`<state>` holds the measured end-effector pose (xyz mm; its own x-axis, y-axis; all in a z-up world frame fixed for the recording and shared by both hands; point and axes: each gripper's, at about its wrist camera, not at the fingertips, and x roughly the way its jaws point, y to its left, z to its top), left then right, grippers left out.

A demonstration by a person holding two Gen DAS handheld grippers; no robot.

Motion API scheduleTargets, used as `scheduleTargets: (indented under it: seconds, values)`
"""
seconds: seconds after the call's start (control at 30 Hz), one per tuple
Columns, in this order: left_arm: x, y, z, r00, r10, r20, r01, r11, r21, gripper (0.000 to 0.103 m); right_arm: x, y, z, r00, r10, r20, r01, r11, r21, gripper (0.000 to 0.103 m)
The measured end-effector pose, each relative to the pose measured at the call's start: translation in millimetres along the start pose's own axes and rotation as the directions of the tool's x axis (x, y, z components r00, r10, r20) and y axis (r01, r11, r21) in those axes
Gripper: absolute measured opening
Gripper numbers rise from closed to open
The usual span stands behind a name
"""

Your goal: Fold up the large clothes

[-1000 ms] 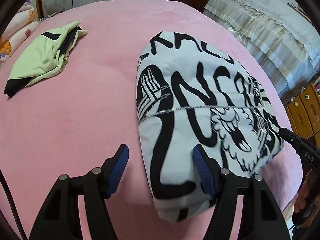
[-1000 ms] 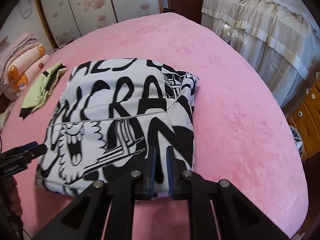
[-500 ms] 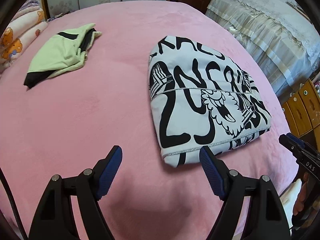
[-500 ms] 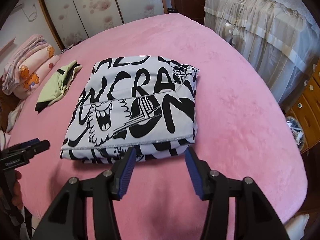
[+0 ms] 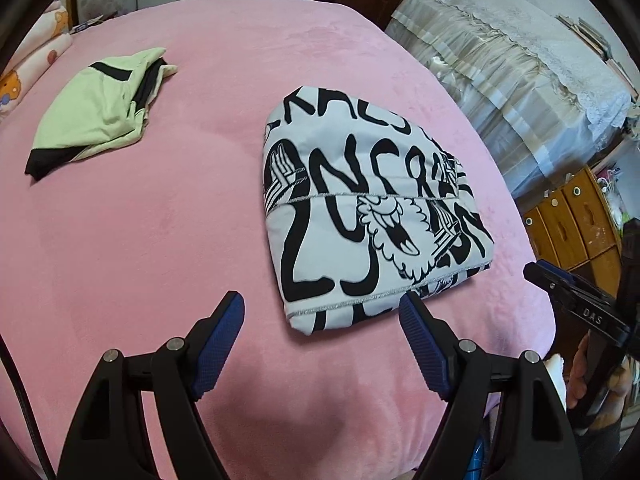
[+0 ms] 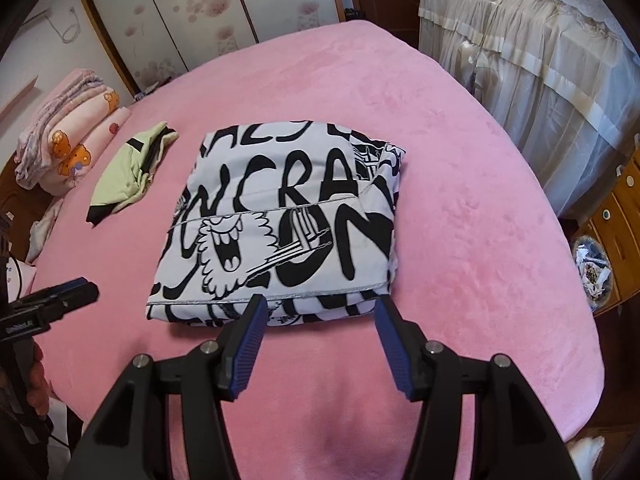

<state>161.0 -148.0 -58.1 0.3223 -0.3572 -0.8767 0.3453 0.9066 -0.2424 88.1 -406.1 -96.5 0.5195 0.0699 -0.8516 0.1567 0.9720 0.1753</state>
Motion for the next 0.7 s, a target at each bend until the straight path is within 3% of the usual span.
scheduleTargets:
  seconds: [0.13, 0.27, 0.37, 0.57, 0.7]
  values:
    - [12, 3, 14, 0.999, -0.039, -0.036, 0.039, 0.999, -0.001, 0.079, 8, -13, 17, 1.0, 0.006, -0.028, -0.005, 1.0, 0.017, 0.057]
    - [35, 7, 28, 0.994, -0.086, -0.073, 0.084, 0.996, -0.022, 0.081, 27, -38, 36, 0.997, 0.055, -0.047, -0.051, 0.995, 0.084, 0.08]
    - [59, 9, 36, 0.984, -0.143, -0.105, 0.138, 0.989, -0.051, 0.081, 50, -58, 48, 0.984, 0.154, -0.088, -0.139, 0.978, 0.156, 0.081]
    - [111, 21, 44, 0.96, -0.237, -0.146, 0.214, 0.964, -0.159, 0.081, 101, -79, 60, 0.957, 0.253, -0.144, -0.218, 0.95, 0.222, 0.081]
    - [136, 21, 46, 0.958, -0.237, -0.162, 0.208, 0.962, -0.176, 0.088, 133, -84, 62, 0.947, 0.272, -0.172, -0.235, 0.949, 0.212, 0.081]
